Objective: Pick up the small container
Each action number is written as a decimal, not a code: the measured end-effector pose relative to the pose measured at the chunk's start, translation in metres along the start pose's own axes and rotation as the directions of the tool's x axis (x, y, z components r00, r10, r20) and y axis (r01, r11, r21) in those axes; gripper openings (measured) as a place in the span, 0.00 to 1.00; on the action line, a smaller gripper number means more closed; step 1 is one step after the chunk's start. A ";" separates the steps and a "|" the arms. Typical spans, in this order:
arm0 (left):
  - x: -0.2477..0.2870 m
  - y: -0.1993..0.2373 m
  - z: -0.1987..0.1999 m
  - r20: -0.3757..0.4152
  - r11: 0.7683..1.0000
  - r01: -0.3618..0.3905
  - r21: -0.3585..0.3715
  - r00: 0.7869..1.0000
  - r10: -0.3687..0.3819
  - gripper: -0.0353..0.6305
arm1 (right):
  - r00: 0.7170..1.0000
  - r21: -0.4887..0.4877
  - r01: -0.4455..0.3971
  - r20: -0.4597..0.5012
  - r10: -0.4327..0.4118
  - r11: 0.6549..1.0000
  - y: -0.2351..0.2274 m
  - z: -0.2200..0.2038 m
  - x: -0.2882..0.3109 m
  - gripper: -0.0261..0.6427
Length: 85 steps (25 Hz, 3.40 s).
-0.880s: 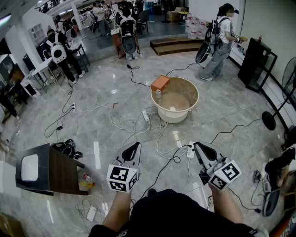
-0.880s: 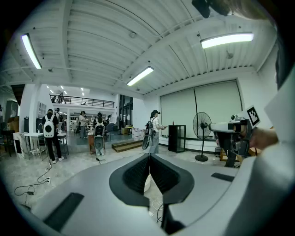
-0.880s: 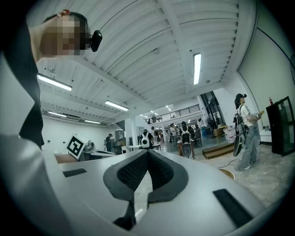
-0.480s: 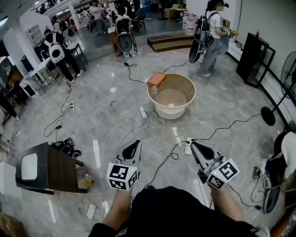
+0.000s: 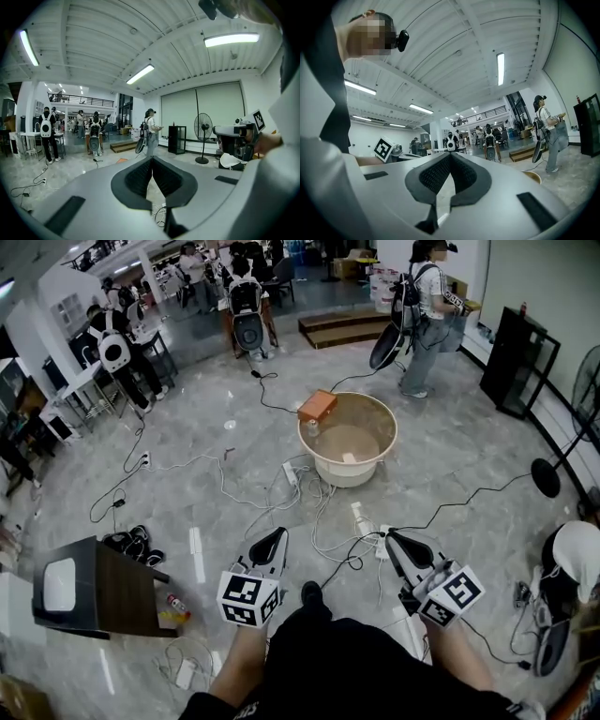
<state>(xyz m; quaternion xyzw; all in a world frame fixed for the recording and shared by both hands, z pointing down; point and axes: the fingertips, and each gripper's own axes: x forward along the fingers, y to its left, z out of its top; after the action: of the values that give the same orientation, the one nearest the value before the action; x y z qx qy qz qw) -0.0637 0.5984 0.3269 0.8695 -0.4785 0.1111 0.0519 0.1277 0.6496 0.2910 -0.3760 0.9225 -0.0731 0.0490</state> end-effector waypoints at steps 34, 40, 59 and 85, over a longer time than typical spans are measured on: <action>0.269 0.344 0.014 -0.043 0.996 0.032 -0.084 0.998 -0.036 0.08 | 0.989 0.091 -0.011 -0.147 0.024 0.996 -0.198 -0.021 0.407 0.06; 0.326 0.342 0.018 -0.068 0.992 0.091 -0.091 0.993 -0.097 0.08 | 0.989 0.141 0.051 -0.143 -0.030 0.989 -0.256 -0.028 0.415 0.06; 0.612 0.388 0.084 -0.116 0.992 0.030 -0.126 0.992 -0.045 0.08 | 0.980 0.194 -0.074 -0.167 0.107 0.978 -0.547 -0.003 0.554 0.06; 0.675 0.482 0.019 -0.150 0.979 0.136 -0.155 0.976 -0.159 0.08 | 0.945 0.241 0.008 -0.318 0.071 0.970 -0.566 -0.076 0.682 0.06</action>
<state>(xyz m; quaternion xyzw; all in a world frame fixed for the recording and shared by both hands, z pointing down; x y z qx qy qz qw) -0.1181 -0.2179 0.4651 0.8848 -0.4134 0.1424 0.1611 0.0192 -0.2203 0.4389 -0.3353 0.9083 -0.2436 -0.0573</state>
